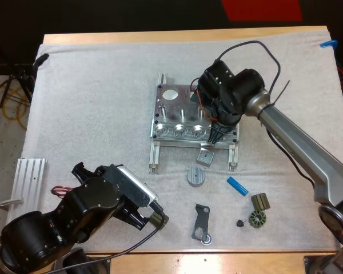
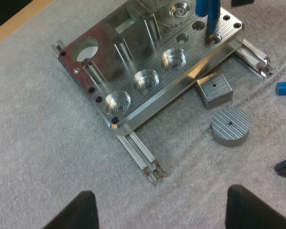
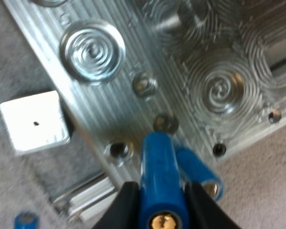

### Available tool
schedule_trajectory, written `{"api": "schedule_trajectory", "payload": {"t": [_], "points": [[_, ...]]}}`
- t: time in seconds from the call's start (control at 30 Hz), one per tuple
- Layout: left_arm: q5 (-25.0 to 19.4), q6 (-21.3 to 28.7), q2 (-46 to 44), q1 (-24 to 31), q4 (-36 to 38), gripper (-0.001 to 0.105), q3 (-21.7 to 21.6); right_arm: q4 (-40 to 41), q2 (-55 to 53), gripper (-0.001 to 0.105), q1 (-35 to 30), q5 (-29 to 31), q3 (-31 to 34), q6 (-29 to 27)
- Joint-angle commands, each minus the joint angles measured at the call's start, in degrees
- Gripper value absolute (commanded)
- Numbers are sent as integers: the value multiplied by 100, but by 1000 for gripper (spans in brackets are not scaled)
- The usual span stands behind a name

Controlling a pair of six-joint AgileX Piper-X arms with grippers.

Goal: Load cells from right to left

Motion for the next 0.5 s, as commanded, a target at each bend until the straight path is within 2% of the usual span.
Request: {"api": "schedule_trajectory", "payload": {"t": [0.0, 0.2, 0.47], "points": [[-115, -5, -8, -13, 36, 57, -3, -120, 30, 5, -15, 31, -43, -72], [-115, -5, -8, -13, 36, 57, -3, -140, 323, 5, -15, 280, -43, -115], [-115, -5, -8, -13, 36, 57, -3, -366, 451, 5, -15, 285, -43, -146]]}}
